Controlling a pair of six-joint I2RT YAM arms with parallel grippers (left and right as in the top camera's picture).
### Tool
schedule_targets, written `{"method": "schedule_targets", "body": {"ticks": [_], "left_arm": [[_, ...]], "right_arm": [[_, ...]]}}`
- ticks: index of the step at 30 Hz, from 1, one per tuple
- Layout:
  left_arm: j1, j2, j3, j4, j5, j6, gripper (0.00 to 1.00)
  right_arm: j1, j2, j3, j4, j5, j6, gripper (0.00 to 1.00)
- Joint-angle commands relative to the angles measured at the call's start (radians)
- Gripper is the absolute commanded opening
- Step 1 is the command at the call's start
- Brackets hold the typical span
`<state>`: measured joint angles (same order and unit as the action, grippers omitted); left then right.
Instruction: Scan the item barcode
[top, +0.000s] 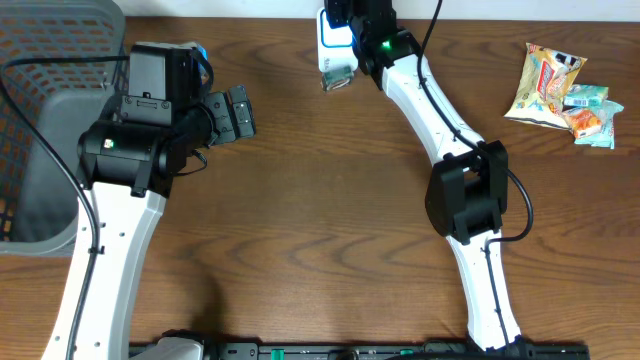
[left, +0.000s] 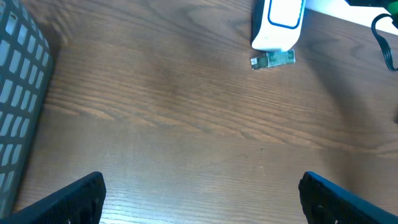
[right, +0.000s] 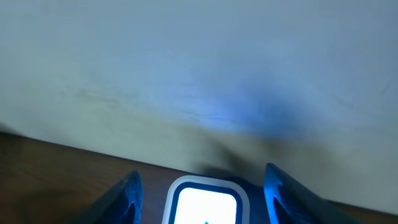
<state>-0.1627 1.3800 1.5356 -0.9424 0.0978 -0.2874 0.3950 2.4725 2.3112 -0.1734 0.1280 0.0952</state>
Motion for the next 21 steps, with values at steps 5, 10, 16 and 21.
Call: {"method": "schedule_targets", "body": {"ticks": [5,10,16,21], "left_arm": [[0.002,-0.002,0.008,-0.003,-0.013,0.006,0.98],[0.002,-0.002,0.008,-0.003,-0.013,0.006,0.98],[0.002,-0.002,0.008,-0.003,-0.013,0.006,0.97],[0.002,-0.002,0.008,-0.003,-0.013,0.006,0.98]], "right_arm": [[0.018,-0.015,-0.006,-0.230,0.016,0.001,0.70],[0.040,-0.016,-0.006,-0.486,0.017,0.014,0.80],[0.059,-0.024,-0.006,-0.693,-0.031,0.049,0.86],[0.058,0.001,-0.025,-0.759,-0.040,0.045,0.89]]}}
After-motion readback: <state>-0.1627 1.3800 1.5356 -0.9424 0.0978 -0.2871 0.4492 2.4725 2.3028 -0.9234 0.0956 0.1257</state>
